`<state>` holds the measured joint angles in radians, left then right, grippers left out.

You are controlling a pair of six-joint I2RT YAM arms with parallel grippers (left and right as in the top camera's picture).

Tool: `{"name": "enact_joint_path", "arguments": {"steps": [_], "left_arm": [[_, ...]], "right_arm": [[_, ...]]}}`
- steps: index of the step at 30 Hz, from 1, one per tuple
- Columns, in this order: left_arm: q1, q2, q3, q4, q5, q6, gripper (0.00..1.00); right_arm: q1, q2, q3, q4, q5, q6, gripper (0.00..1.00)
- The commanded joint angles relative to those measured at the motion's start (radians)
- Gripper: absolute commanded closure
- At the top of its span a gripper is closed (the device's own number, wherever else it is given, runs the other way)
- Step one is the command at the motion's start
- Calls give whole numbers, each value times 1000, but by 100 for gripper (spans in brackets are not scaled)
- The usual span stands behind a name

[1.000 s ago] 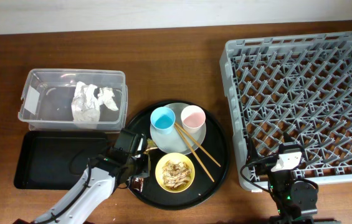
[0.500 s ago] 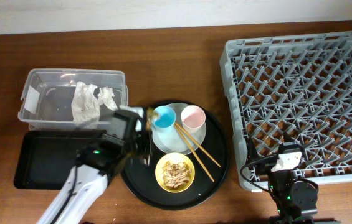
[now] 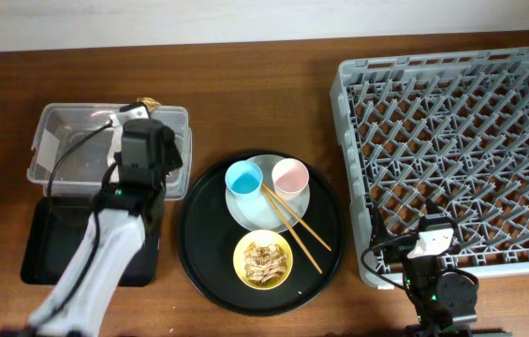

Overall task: Sort waste into correct bins and load items into the dishwasher rack
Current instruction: 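Drop the wrapper into the clear bin with the left gripper, then grasp the rim of the yellow bowl with the left gripper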

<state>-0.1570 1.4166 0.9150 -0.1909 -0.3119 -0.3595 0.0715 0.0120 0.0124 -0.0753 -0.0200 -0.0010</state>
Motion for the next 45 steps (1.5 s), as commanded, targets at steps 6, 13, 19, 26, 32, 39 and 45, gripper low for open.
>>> {"name": "enact_joint_path", "arguments": {"steps": [6,13,19,26,32,39,45], "left_arm": [[66,93,7,69,0,20,33],[24,-153,13,-64,536,-27,36],[-138,-318,13,-312,710,-29,36],[-515,-325,13,-554,694,-29,36],[-784,-265,13,-589,527,-31,56],[-933,-139,13,-589,438,-78,58],[-949,-23,13,-588,438,-78,58]], "right_arm": [[-7,-8,-7,-1,-2,1,1],[-7,-8,-7,-1,-2,1,1],[-7,-8,-7,-1,-2,1,1],[-7,-8,-7,-1,-2,1,1],[-7,-8,-7,-1,-2,1,1],[-7,-8,-7,-1,-2,1,1],[-7,-8,-7,-1,-2,1,1]]}}
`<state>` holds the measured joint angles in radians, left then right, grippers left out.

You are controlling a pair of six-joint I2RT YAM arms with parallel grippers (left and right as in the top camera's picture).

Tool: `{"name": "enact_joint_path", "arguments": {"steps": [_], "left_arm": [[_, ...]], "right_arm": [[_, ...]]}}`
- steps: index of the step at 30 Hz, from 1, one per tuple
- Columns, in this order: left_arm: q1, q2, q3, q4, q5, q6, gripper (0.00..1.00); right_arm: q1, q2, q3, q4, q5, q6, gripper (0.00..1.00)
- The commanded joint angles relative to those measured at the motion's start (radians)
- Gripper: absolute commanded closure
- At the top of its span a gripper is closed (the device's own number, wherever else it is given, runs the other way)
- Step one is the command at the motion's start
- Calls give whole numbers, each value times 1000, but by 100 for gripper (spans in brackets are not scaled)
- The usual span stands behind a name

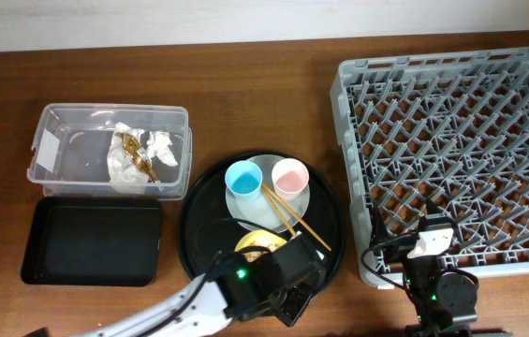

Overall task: Sort waste into correct bins and load items into the dishwasher rack
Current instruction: 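Grasp the rim of the yellow bowl with the left gripper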

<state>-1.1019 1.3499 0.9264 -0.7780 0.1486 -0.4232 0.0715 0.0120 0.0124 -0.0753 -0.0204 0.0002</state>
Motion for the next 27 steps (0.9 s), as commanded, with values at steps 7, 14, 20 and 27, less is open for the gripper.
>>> {"name": "enact_joint_path", "arguments": {"steps": [7,14,20,27], "left_arm": [[-4,106,2,-7,-24,-14,58],[-4,111,2,-17,-105,-36,58],[-4,111,-3,22,-254,-36,58],[-4,150,-10,114,-288,-36,58]], "right_arm": [[-7,-8,-7,-1,-2,0,1],[-7,-8,-7,-1,-2,0,2],[-7,-8,-7,-1,-2,0,1],[-7,-8,-7,-1,-2,0,1]]}}
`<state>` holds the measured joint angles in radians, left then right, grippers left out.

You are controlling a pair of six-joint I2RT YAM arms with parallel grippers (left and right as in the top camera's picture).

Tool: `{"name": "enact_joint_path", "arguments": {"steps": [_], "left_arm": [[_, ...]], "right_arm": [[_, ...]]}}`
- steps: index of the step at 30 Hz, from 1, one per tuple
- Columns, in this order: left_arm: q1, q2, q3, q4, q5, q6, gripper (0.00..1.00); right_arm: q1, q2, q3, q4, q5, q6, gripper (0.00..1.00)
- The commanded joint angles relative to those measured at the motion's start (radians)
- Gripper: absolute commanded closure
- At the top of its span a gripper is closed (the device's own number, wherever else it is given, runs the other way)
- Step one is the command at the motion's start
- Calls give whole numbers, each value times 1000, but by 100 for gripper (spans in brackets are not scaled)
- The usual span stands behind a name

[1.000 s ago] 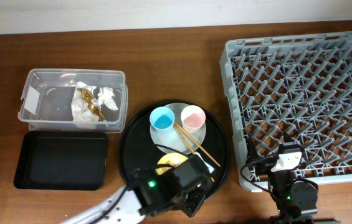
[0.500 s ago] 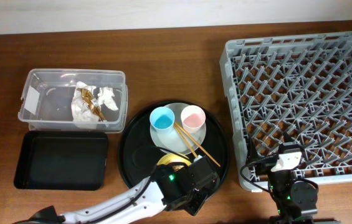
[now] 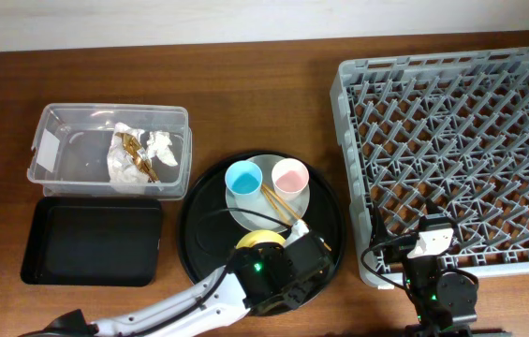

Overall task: Sort waste into correct bins and load items into the dishwasher rack
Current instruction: 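Grasp the rim of the yellow bowl with the left gripper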

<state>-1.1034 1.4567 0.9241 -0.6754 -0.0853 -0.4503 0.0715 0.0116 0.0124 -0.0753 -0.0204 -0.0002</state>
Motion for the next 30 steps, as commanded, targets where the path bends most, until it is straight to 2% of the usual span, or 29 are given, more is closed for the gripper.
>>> {"name": "enact_joint_path", "arguments": {"steps": [1,14,16,25,28,30], "left_arm": [[-3,61,-8,14,-71,-9,58],[-2,135,-8,45,-61,-8,59],[0,135,-8,49,-62,-8,72],[0,148,-8,51,-61,-9,75],[0,148,-8,51,-61,-9,79],[0,148,-8,51,-61,-9,87]], "right_arm": [[-7,-8,-7,-1,-2,0,1],[-7,-8,-7,-1,-2,0,2],[-7,-8,-7,-1,-2,0,1],[-7,-8,-7,-1,-2,0,1],[-7,-8,-7,-1,-2,0,2],[-7,-8,-7,-1,-2,0,1]]}}
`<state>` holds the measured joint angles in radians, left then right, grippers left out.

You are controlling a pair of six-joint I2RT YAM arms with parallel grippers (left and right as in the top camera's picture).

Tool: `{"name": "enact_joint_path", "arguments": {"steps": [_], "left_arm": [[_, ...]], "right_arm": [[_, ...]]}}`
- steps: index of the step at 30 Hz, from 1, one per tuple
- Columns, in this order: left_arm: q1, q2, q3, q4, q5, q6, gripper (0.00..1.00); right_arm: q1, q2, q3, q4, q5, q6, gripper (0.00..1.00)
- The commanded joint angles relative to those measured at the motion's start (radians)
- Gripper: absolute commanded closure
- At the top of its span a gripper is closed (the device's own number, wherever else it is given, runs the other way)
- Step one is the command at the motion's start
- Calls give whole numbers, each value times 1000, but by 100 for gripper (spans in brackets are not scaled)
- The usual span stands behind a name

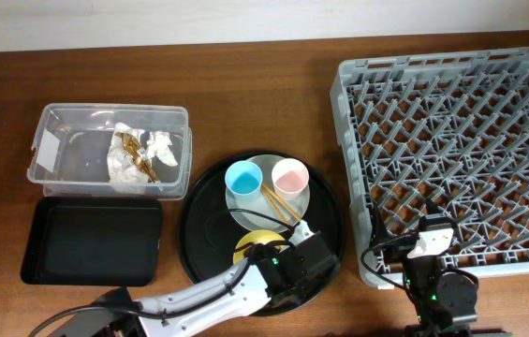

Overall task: Sort waste into correct bins and load items into the dishwasher rack
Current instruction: 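Grasp the rim of the yellow bowl with the left gripper, then move the yellow bowl over the black tray and tip out the scraps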

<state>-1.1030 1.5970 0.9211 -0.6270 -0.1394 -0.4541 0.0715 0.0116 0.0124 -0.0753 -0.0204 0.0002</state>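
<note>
My left gripper (296, 255) is low over the front of the round black tray (204, 225), covering most of the yellow bowl (257, 242). Only the bowl's far rim shows, and its food is hidden. Whether the fingers hold the bowl cannot be told. Behind it, a white plate (245, 212) carries a blue cup (243, 178), a pink cup (290, 175) and chopsticks (281, 208). The grey dishwasher rack (461, 154) stands at the right. My right gripper (430, 241) rests at the rack's front edge, its fingers unclear.
A clear plastic bin (67, 150) at the back left holds crumpled white paper and a brown wrapper (138, 154). In front of it lies a black rectangular tray (91, 241). Cables run beside the right arm at the rack's near corner.
My left gripper has shifted a little to the right over the yellow bowl, and the arm lies lower across the tray's front. The bowl, cups and right arm have not moved.
First my left gripper was over the clear bin with the wrapper at its fingers. Then the paper and wrapper lay in the bin and the gripper was at the front of the round tray by the yellow bowl. It has stayed over that bowl since.
</note>
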Motion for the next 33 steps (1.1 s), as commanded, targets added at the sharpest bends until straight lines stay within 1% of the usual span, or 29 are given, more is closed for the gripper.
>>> {"name": "enact_joint_path", "arguments": {"steps": [1,2,3,6,9,11,13,15,20,22,26,29,33], "left_arm": [[0,8,-3,2,-6,-5,93],[0,7,-2,2,-6,-5,95],[0,7,1,0,-3,-5,99],[0,7,19,-22,-5,-5,100],[0,6,68,-87,-32,-5,100],[0,4,111,-143,-64,-5,100],[0,-4,189,-237,-97,-5,100],[0,-23,279,-333,-98,-5,100],[40,-89,404,-491,-112,-6,100],[98,-132,423,-546,-111,-27,100],[289,-235,423,-623,-96,-31,100],[475,-300,422,-655,-76,-18,100],[756,-364,418,-660,15,68,100]], "right_arm": [[-7,-8,-7,-1,-2,0,1],[-7,-8,-7,-1,-2,0,1],[-7,-8,-7,-1,-2,0,1],[-7,-8,-7,-1,-2,0,1],[-7,-8,-7,-1,-2,0,1],[-7,-8,-7,-1,-2,0,1],[-7,-8,-7,-1,-2,0,1],[-7,-8,-7,-1,-2,0,1],[-7,-8,-7,-1,-2,0,1],[-7,-8,-7,-1,-2,0,1],[-7,-8,-7,-1,-2,0,1],[-7,-8,-7,-1,-2,0,1],[-7,-8,-7,-1,-2,0,1]]}}
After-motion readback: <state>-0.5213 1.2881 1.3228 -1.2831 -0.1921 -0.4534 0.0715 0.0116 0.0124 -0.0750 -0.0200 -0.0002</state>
